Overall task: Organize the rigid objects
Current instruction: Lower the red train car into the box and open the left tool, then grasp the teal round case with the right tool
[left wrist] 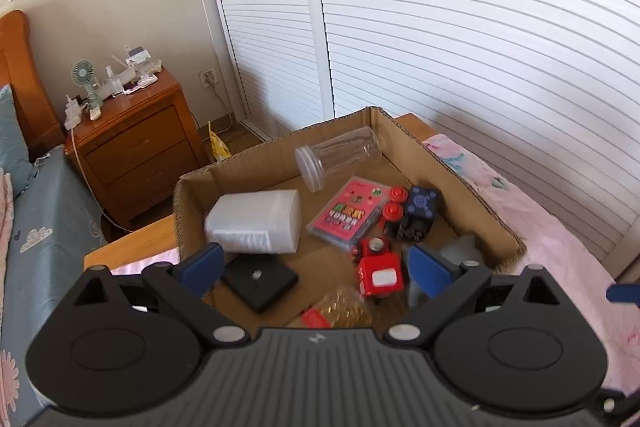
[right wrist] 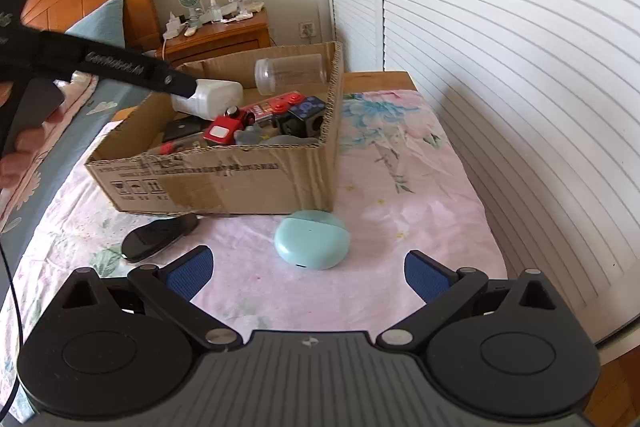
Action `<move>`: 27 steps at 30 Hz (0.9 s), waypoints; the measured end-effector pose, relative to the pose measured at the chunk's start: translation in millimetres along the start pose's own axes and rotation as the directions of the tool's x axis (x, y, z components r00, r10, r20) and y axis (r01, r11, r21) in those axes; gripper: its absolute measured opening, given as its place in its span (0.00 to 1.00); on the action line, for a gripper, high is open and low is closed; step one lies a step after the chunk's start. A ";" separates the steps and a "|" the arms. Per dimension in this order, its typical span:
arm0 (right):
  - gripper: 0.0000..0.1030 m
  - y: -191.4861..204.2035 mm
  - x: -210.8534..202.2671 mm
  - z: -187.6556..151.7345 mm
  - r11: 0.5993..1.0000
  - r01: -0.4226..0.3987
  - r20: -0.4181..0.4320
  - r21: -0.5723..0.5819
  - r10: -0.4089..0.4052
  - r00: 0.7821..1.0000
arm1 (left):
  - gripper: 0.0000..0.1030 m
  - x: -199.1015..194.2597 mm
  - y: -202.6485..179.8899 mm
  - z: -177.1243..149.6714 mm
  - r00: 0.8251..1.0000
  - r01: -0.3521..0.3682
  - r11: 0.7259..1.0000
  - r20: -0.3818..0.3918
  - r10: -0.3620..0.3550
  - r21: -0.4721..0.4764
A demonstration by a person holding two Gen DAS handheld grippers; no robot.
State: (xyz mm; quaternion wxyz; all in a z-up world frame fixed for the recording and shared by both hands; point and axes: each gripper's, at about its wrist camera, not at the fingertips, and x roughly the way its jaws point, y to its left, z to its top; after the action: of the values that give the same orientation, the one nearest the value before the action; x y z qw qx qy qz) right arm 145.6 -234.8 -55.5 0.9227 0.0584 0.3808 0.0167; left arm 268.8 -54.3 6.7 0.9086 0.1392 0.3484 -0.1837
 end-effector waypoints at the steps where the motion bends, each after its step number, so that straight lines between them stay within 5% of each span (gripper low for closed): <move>1: 1.00 1.5 -1.6 0.0 1.000 -0.001 0.004 -0.004 0.001 1.000 | 0.97 -5.6 0.5 -4.1 1.000 0.004 1.000 0.003 -0.004 -0.001; 11: 1.00 9.9 -15.6 -8.6 1.000 0.000 0.025 -0.026 0.001 1.000 | 0.98 -44.6 -1.7 -71.6 1.000 -0.014 0.997 0.000 0.014 -0.081; 23: 1.00 3.6 -2.1 -28.3 0.999 -0.039 -0.012 0.022 0.039 0.999 | 0.98 -14.7 -4.1 -126.2 0.998 -0.053 0.969 -0.055 0.041 -0.243; 27: 1.00 2.2 -1.9 -28.5 0.999 -0.036 -0.008 0.028 0.036 0.999 | 0.98 0.6 -10.4 -132.8 0.993 -0.091 0.970 -0.091 0.072 -0.224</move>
State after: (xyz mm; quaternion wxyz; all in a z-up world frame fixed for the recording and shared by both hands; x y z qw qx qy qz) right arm 124.3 -230.1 -73.9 0.9197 0.0781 0.3838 0.0283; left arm 187.4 -13.2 -90.5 0.9102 0.0559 0.3981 -0.0992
